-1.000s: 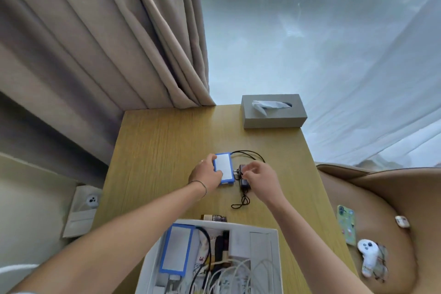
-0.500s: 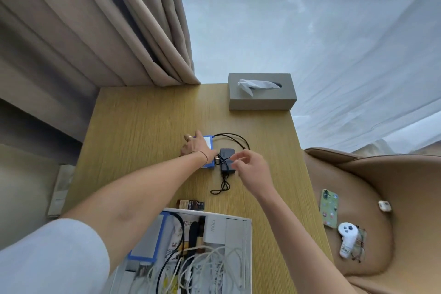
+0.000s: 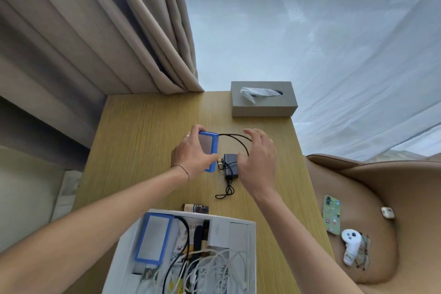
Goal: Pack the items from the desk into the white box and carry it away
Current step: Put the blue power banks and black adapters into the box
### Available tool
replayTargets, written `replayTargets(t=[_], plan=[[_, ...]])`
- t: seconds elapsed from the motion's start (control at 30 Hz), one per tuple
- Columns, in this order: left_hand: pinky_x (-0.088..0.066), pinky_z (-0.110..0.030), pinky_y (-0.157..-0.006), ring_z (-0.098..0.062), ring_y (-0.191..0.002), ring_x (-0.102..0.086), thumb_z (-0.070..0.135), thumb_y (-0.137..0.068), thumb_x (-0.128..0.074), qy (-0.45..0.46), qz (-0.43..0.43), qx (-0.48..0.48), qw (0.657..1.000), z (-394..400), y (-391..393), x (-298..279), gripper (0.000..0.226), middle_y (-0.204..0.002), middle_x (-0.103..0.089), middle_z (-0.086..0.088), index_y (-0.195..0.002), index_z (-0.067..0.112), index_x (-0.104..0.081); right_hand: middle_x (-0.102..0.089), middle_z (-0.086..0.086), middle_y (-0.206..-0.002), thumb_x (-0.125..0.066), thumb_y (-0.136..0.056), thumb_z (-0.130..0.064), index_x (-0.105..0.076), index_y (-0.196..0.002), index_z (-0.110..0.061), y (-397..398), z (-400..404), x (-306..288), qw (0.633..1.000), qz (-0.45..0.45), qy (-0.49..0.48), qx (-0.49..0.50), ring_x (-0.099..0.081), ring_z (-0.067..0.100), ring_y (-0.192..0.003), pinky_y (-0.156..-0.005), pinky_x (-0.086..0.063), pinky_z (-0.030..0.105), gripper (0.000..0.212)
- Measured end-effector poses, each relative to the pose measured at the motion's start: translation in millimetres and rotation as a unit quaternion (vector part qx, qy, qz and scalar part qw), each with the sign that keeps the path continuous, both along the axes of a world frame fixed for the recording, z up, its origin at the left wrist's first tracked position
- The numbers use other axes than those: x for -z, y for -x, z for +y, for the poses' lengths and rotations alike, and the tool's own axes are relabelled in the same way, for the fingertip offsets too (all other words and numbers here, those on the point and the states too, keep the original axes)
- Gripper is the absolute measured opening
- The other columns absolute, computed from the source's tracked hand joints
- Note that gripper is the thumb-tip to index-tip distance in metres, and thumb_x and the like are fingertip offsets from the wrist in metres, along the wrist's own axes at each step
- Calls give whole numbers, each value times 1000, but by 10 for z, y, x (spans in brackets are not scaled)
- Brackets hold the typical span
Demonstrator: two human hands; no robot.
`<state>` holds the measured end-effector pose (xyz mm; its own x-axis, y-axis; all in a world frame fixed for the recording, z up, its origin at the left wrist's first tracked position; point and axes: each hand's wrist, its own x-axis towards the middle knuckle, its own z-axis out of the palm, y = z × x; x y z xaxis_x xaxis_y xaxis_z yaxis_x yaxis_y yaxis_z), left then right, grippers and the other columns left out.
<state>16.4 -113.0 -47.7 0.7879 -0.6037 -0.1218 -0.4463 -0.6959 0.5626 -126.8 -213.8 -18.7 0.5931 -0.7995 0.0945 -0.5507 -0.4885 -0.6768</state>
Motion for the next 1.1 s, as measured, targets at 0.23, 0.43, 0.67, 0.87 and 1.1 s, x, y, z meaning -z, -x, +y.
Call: replayTargets(t=[0.23, 0.43, 0.67, 0.87, 1.1], plan=[[-52, -29, -62, -16, -86, -58, 46, -61, -75, 94, 30, 25, 995, 367, 112, -592, 70, -105, -56, 7, -118, 45, -36, -73, -3, -87, -62, -98, -19, -72, -104, -19, -52, 60, -247, 995, -72, -74, -12, -64, 17, -82, -83, -53, 47, 12], [-46, -25, -61, -6, -90, -54, 45, -68, -68, 95, 63, 54, 992, 851, 82, -864, 59, -111, -51, 9, -121, 47, -41, -39, -8, -52, -65, -92, -12, -73, -79, -6, 142, 212, -771, 927, -193, -310, -91, -37, 12, -54, -58, -44, 35, 16], [-54, -31, -67, -14, -88, -60, 46, -69, -69, 56, 140, 98, 984, 1477, 249, -1037, 49, -104, -57, 6, -113, 41, -47, -26, -7, -53, -45, -107, -23, -63, -87, -1, 364, 697, -1007, 870, -190, -419, -176, -23, 13, -49, -52, -32, 28, 35], [-41, -20, -59, -5, -85, -57, 56, -63, -65, -3, 157, 118, 980, 1906, 605, -751, 45, -101, -54, 14, -102, 48, -45, -26, -5, -54, -44, -107, -26, -66, -88, -5, 718, 944, -804, 837, -117, -505, -176, -24, 13, -47, -47, -32, 23, 35], [-48, -29, -69, -17, -90, -55, 61, -63, -60, -82, 125, 87, 985, 1942, 981, -246, 69, -109, -37, 6, -127, 39, -44, -21, -1, -56, -41, -106, -20, -63, -85, -8, 1013, 1336, -366, 808, -106, -579, 0, -17, 14, -49, -43, -27, 25, 32]])
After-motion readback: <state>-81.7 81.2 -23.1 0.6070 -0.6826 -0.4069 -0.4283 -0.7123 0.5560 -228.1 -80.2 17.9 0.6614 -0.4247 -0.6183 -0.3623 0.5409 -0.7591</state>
